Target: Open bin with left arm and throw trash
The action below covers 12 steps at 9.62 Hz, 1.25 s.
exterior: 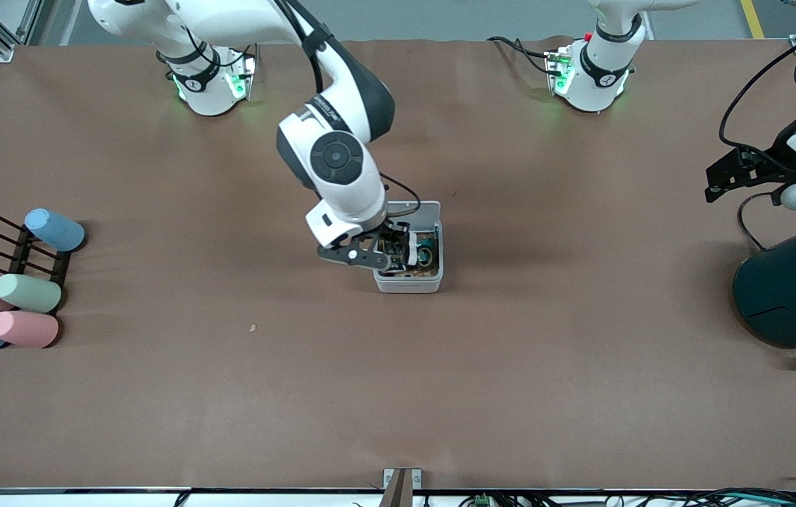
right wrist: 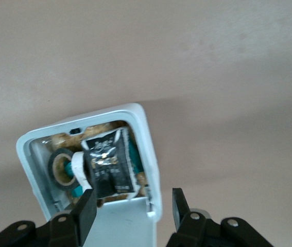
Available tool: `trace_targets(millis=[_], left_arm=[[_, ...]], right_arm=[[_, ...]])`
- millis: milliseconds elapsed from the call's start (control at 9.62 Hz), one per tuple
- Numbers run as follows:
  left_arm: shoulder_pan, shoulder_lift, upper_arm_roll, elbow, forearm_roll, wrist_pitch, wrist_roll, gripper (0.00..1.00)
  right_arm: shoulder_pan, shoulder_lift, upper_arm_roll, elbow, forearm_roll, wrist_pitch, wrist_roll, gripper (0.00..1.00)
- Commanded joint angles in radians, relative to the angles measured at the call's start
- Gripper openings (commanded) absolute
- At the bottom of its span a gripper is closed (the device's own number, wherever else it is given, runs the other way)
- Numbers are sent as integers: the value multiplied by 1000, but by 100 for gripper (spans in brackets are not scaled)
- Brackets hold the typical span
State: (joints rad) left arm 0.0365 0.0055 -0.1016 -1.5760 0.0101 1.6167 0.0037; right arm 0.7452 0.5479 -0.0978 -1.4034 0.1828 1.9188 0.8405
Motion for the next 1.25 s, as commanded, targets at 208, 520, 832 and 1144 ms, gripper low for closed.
trace_targets(millis=[208, 520, 832, 1144], left_arm=[[23, 5, -1, -1, 11, 6, 12, 100], [25, 5, -1, 1, 11, 2, 13, 100], [26, 5, -1, -1, 11, 0, 18, 100], [26, 5, -1, 1, 11, 0, 16, 100]], right_arm=[[-283, -294, 12, -96, 35, -289, -244, 68], [-549, -506, 6, -152, -14, -505, -551, 71], [-654, -632, 6, -204, -141, -567, -684, 86], [-661, -637, 6, -206, -141, -561, -709, 99]])
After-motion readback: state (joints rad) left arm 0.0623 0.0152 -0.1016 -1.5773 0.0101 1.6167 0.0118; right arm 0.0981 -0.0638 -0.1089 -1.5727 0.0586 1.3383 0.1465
